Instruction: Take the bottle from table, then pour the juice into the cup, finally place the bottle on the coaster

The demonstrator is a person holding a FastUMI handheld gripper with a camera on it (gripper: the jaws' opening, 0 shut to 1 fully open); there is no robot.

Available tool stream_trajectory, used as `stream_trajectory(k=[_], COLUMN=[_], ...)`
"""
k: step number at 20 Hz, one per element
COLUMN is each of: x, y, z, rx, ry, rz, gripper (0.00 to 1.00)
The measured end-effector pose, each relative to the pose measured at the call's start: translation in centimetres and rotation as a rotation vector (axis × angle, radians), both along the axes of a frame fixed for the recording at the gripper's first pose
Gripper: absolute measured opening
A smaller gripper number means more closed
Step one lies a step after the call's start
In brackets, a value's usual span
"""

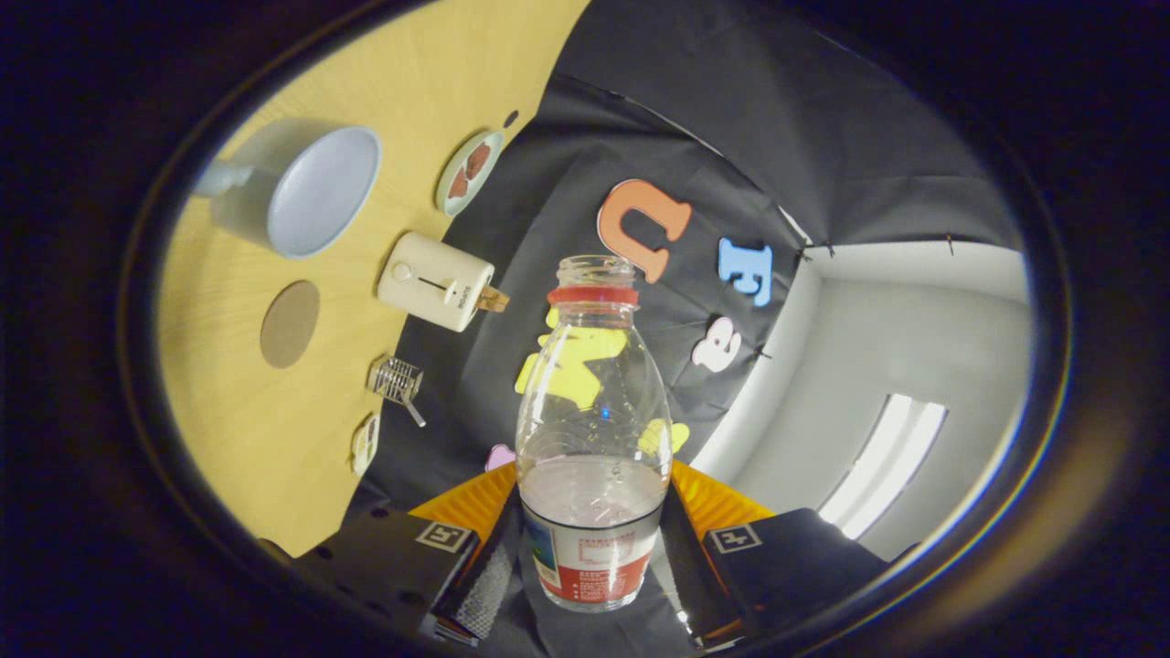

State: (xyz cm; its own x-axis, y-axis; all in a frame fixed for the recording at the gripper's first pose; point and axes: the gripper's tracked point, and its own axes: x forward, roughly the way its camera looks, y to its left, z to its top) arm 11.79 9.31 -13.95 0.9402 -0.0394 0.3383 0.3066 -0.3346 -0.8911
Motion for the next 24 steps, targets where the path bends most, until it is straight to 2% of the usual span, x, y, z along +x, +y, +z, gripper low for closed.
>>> stream_trajectory(k=[4, 7, 11, 17, 22, 24], x=[0.0, 0.2, 0.5, 0.6, 0.8, 1.3], y=[-0.3, -1.0, -0.8, -2.0, -3.7, -4.3], z=[0.1, -0.5, 0.0, -1.3, -3.1, -4.5], rx=[0.15, 0.322, 0.522, 0.745, 1.02, 1.182], ry=[-0.004, 0.005, -0.016, 0.006, 0.036, 0.058], rz=[0.028, 0.031, 0.09, 0.109, 0.151, 0.176], gripper=[0.8, 0.8, 0.8, 0.8, 0.8, 0.8])
